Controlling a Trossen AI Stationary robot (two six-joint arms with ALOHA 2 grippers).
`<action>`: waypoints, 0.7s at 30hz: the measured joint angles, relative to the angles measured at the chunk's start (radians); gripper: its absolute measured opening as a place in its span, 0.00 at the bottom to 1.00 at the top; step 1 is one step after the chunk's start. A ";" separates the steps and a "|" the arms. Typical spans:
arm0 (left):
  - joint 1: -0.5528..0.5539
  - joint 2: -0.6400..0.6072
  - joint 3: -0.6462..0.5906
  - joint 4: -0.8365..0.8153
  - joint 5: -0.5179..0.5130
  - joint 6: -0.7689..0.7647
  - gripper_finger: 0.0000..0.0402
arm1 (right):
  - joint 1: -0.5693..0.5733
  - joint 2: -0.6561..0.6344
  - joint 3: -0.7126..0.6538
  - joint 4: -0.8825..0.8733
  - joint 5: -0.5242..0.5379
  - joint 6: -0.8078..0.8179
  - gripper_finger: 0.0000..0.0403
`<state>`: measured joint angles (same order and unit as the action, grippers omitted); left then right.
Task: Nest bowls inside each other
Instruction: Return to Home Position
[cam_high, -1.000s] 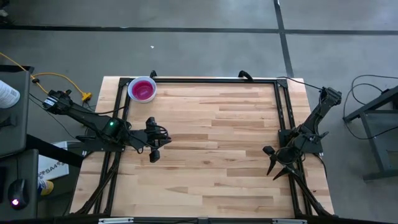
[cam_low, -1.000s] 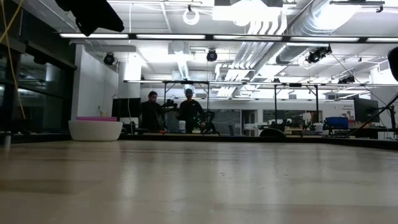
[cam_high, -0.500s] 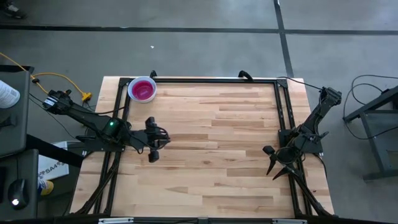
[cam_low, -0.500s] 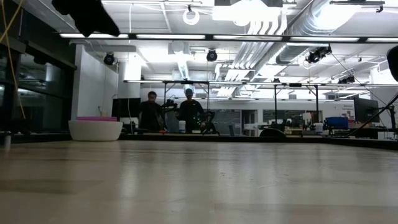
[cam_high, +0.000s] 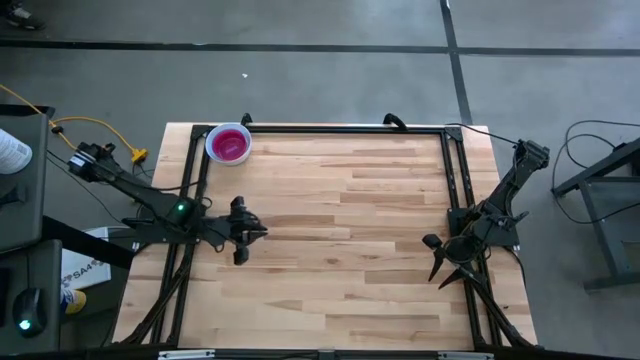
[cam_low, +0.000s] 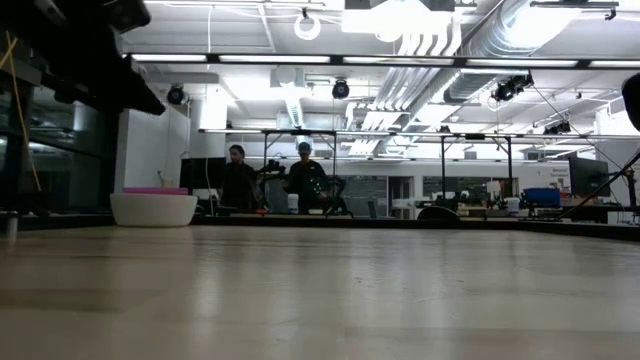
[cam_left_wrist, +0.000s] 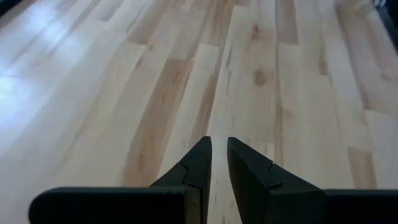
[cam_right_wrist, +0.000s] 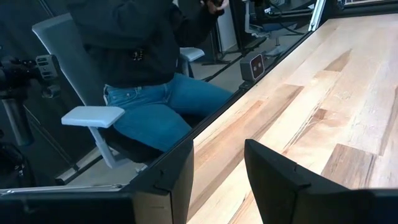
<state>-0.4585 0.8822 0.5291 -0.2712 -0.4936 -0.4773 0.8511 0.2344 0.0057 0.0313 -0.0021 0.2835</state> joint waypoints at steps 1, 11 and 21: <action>-0.009 -0.016 -0.033 0.039 -0.001 -0.002 0.13 | 0.000 0.000 0.000 0.000 0.000 0.000 0.34; -0.098 -0.154 -0.268 0.319 0.013 0.195 0.13 | 0.000 0.000 0.000 0.001 0.000 0.000 0.34; -0.120 -0.265 -0.363 0.439 0.210 0.370 0.13 | 0.000 0.000 0.000 0.002 0.000 0.000 0.34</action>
<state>-0.5781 0.6176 0.1660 0.1674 -0.2838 -0.1074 0.8513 0.2348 0.0057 0.0332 -0.0025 0.2832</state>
